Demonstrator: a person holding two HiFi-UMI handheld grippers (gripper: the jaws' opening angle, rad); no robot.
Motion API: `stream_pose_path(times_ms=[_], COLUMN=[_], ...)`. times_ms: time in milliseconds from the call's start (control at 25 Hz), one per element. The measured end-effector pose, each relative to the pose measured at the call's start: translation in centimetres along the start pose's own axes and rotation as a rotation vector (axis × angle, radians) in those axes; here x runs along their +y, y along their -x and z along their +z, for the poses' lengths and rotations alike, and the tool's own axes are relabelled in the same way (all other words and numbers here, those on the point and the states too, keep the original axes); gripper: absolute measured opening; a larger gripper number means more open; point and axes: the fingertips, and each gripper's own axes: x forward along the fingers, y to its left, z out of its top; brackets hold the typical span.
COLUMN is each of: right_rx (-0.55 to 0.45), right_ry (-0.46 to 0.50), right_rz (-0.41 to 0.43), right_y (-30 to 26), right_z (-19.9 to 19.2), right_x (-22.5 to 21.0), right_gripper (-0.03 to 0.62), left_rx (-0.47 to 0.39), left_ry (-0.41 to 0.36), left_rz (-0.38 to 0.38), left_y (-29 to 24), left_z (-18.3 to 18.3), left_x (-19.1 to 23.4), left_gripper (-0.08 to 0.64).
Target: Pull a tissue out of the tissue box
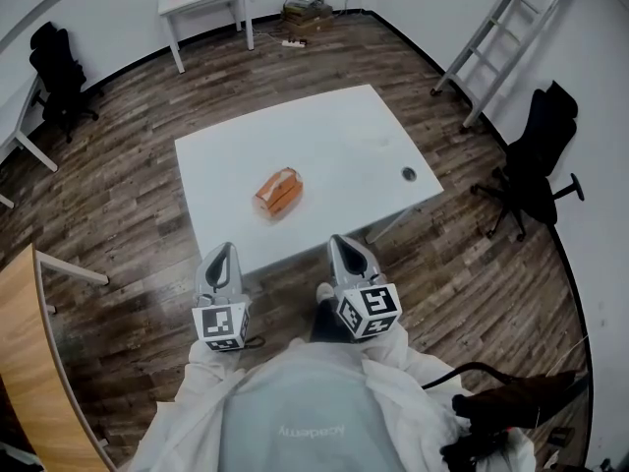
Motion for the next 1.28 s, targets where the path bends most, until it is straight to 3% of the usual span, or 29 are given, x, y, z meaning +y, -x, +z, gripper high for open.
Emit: stream_pose_path(times_ms=[1280], right_rx=[0.044], right_ry=[-0.059], right_rz=[0.12], right_y=[-11.6], right_z=[3.0], right_x=[-9.1], right_gripper=[0.0], left_rx=[0.078], left_ry=[-0.056], left_rz=[0.086], left_y=[-12.6], left_z=[2.1], left_x=[-0.3], left_gripper=[0.0])
